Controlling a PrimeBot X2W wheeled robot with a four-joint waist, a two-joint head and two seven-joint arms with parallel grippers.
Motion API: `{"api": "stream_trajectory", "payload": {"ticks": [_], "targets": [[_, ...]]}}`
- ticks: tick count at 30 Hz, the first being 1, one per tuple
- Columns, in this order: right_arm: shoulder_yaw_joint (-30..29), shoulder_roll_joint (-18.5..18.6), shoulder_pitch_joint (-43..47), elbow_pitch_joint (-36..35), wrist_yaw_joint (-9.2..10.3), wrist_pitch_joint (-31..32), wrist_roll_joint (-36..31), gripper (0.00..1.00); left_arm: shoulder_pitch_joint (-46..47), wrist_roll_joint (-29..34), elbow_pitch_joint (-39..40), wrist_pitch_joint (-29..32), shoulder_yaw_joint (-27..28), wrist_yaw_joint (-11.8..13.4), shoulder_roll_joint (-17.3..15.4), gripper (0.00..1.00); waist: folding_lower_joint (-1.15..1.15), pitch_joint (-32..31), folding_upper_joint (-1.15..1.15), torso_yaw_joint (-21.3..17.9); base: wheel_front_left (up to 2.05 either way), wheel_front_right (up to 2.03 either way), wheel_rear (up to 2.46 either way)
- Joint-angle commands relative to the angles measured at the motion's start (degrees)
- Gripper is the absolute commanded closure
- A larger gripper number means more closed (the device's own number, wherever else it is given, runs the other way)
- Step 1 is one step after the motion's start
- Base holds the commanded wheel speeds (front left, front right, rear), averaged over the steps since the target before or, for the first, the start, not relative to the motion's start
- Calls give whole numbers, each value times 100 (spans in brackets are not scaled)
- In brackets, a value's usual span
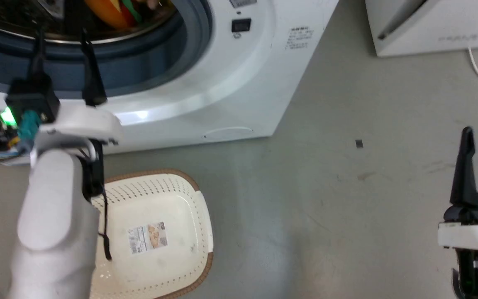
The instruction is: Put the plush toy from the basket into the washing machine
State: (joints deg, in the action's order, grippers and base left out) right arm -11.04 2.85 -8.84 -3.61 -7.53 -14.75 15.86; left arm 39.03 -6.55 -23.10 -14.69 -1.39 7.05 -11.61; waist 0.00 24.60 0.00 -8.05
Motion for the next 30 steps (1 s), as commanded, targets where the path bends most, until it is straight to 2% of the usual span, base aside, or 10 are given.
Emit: {"api": "stream_trajectory", "payload": {"ticks": [1,14,23,30], "targets": [[18,3,102,-23,4,-25,-57,0,-213,54,140,-30,8,7,54,0,0,-333,0,186,0,0,0],[457,3,797,-359,4,-25,-757,0,-2249,281,1113,-30,67,-77,602,0,0,-1460,0,560,0,0,0],[587,3,1184,-297,4,-25,-909,0,-3375,371,1335,-30,-57,-177,774,0,0,-1978,0,794,0,0,0],[603,3,1432,-200,4,-25,-860,0,-3901,350,1397,-30,-168,-194,835,0,0,-2261,0,904,0,0,0]]}}
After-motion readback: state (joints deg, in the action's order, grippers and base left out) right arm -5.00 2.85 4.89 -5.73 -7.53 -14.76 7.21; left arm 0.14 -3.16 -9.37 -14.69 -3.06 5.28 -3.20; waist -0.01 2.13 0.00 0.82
